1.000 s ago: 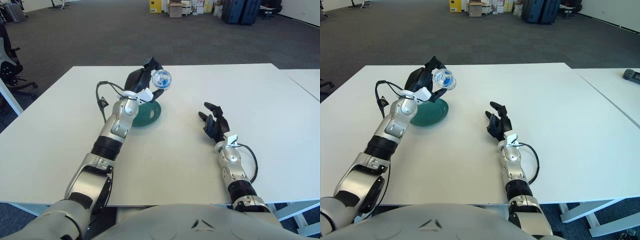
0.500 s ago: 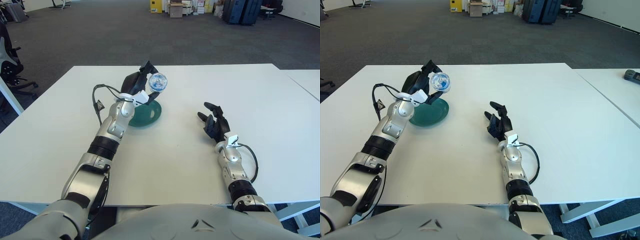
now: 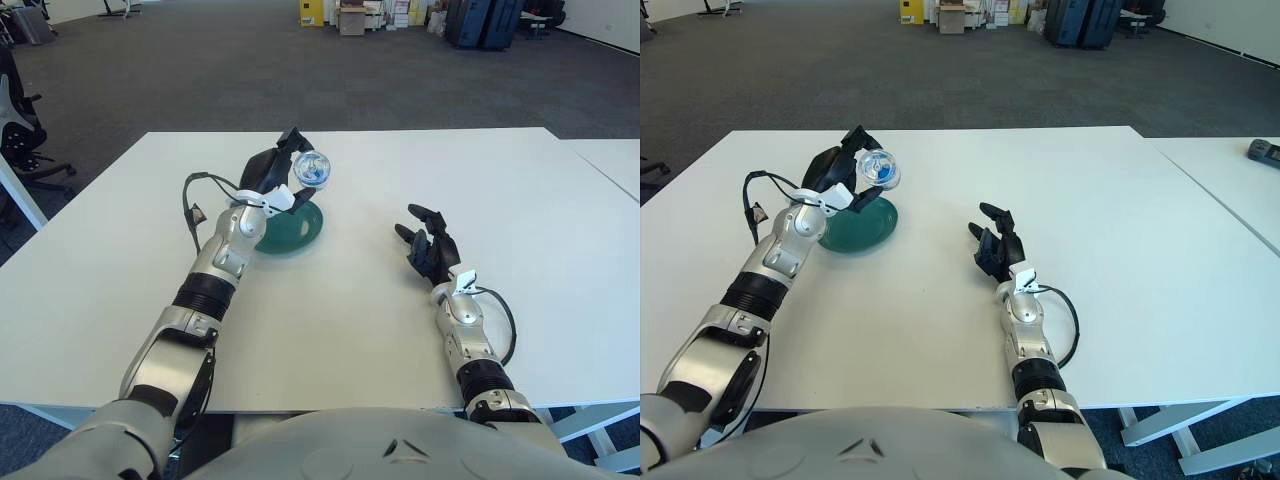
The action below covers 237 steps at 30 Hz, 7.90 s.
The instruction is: Put the bottle into the plate.
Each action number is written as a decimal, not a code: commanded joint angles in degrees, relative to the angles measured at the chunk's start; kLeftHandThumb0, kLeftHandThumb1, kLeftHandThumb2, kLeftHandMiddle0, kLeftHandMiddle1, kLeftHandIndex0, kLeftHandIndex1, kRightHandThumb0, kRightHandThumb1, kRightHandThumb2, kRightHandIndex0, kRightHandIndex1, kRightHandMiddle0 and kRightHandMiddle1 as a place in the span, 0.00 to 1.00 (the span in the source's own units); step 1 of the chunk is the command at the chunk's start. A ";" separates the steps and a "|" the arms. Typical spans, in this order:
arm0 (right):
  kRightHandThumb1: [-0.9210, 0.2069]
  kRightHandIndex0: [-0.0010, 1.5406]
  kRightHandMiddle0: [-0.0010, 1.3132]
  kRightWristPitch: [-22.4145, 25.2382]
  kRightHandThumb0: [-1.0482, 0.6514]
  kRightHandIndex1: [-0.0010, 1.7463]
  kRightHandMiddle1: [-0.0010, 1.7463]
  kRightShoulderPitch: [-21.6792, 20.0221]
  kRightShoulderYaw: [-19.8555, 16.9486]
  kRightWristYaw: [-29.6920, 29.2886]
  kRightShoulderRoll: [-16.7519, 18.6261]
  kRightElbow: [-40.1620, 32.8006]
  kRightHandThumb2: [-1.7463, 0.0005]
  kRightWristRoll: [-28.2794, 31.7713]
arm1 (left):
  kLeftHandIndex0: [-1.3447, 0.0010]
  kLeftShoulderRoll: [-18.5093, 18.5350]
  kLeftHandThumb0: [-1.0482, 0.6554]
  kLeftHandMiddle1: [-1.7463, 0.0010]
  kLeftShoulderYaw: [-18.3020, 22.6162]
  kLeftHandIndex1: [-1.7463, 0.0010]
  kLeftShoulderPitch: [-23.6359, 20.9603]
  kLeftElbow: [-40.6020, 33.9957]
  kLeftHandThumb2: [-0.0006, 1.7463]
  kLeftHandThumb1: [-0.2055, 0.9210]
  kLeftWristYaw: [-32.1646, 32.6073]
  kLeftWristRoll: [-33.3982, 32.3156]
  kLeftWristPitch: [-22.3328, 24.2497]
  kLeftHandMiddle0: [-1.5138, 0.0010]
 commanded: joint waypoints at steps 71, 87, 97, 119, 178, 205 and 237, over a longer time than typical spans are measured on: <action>0.00 0.45 0.00 4.22 0.08 0.10 0.46 6.10 -1.39 1.03 -1.52 0.59 0.41 0.73 | 0.57 7.43 0.34 0.00 -1.64 0.00 1.27 12.73 0.71 0.51 -5.87 -4.89 -14.46 0.27; 0.00 0.44 0.00 3.73 0.08 0.13 0.45 6.29 -1.15 2.42 -2.27 0.70 0.42 0.60 | 0.82 9.82 0.19 0.00 2.82 0.00 5.30 -6.29 0.33 1.00 -30.68 -21.74 -1.92 0.67; 0.00 0.42 0.00 3.74 0.09 0.19 0.47 6.55 -1.26 2.76 -2.21 0.31 0.42 0.77 | 0.73 9.57 0.38 0.00 4.34 0.00 5.92 -7.42 0.51 0.76 -30.53 -23.56 -4.37 0.68; 0.00 0.37 0.00 3.72 0.07 0.23 0.43 7.17 -0.37 2.23 -2.93 -0.47 0.43 -0.55 | 0.68 7.85 0.37 0.00 6.73 0.00 6.74 -8.14 0.59 0.66 -30.01 -26.03 -5.87 0.68; 0.00 0.37 0.00 4.24 0.08 0.27 0.44 8.68 0.15 3.57 -3.04 -2.44 0.42 0.80 | 0.97 13.38 0.04 0.85 -9.37 0.52 -10.83 26.95 0.29 0.98 -0.59 9.00 -10.32 0.97; 0.00 0.35 0.00 5.27 0.09 0.27 0.35 9.39 1.67 3.50 -4.00 -3.79 0.46 -0.35 | 1.00 15.02 0.00 1.00 -11.49 0.60 -9.14 21.72 0.32 1.00 -7.46 8.06 -6.47 1.00; 0.00 0.36 0.00 6.60 0.10 0.31 0.33 9.87 2.79 4.25 -5.14 -5.50 0.47 -0.47 | 0.97 9.99 0.08 0.96 3.36 0.47 -0.66 8.80 0.27 1.00 -14.92 -20.24 -13.27 0.83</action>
